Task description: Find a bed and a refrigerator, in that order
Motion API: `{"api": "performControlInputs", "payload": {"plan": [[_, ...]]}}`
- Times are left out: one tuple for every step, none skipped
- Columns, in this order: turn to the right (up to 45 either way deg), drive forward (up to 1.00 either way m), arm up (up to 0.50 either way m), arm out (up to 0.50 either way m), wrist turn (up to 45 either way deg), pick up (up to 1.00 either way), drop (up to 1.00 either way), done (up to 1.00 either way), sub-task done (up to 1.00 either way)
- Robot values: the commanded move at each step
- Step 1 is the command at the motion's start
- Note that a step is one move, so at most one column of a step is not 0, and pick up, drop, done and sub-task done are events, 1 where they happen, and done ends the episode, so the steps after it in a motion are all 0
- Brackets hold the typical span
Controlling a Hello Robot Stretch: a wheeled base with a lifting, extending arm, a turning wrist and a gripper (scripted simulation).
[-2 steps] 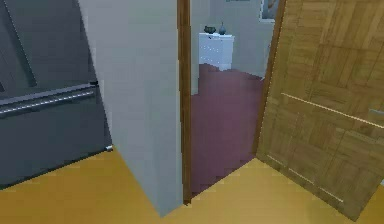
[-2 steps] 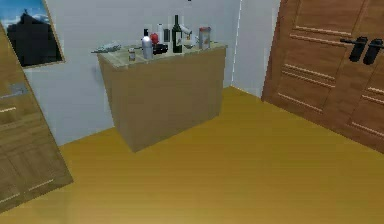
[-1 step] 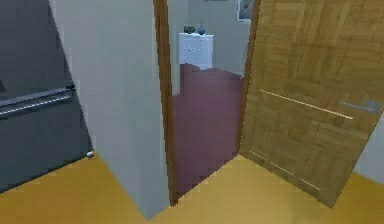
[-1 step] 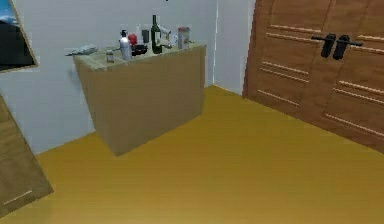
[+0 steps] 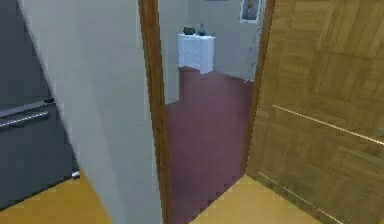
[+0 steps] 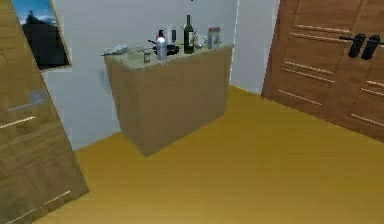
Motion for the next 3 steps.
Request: {"api": "performControlInputs", "payload": {"plan": [[-45.0,0.00,0.00,0.00,0.0,0.00,0.00,0.00,0.00],[-9.0,0.00,0.00,0.00,0.0,0.00,0.00,0.00,0.00],[0.0,0.20,0.00,0.00,0.0,0.00,0.00,0.00,0.00]]}}
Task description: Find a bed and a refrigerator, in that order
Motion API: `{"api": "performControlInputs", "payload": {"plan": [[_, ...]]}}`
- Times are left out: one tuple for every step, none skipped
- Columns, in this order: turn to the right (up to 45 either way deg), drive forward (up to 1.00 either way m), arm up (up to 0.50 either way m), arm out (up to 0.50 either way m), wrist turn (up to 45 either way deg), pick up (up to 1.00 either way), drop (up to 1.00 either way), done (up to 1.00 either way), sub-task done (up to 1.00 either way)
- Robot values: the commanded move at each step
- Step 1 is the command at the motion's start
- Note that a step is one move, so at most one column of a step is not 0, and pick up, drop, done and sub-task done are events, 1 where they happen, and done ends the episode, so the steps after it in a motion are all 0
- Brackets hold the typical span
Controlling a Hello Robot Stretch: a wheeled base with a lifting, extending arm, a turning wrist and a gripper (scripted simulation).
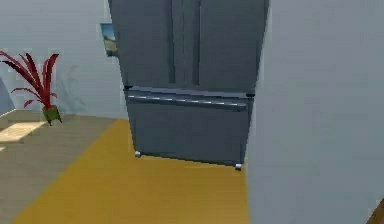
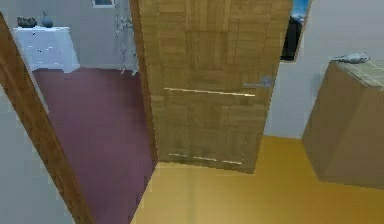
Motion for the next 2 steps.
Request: {"api": "performControlInputs", "payload": {"plan": [[-6.0,0.00,0.00,0.00,0.0,0.00,0.00,0.00,0.00],[0.0,0.80,0.00,0.00,0.0,0.00,0.00,0.00,0.00]]}}
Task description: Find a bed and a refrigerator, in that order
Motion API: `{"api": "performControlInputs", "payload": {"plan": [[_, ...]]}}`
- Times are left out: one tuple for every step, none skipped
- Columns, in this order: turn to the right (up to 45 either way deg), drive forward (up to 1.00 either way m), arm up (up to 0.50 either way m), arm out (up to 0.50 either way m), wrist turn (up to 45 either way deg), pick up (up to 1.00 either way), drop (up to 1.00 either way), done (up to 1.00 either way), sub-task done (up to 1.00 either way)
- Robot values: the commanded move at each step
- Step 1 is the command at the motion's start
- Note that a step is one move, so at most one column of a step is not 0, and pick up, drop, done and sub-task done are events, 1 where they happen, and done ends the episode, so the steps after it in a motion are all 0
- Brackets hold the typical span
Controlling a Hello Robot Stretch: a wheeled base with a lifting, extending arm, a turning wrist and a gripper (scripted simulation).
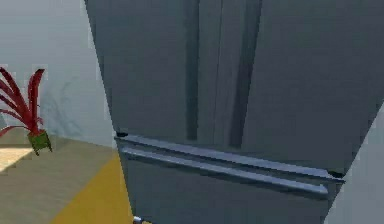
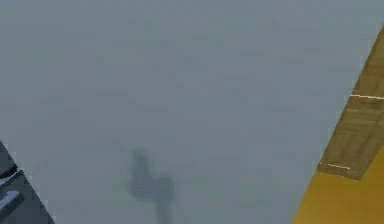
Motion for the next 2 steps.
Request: {"api": "performControlInputs", "payload": {"plan": [[9.0,0.00,0.00,0.00,0.0,0.00,0.00,0.00,0.00],[0.0,0.00,0.00,0.00,0.0,0.00,0.00,1.00,0.00]]}}
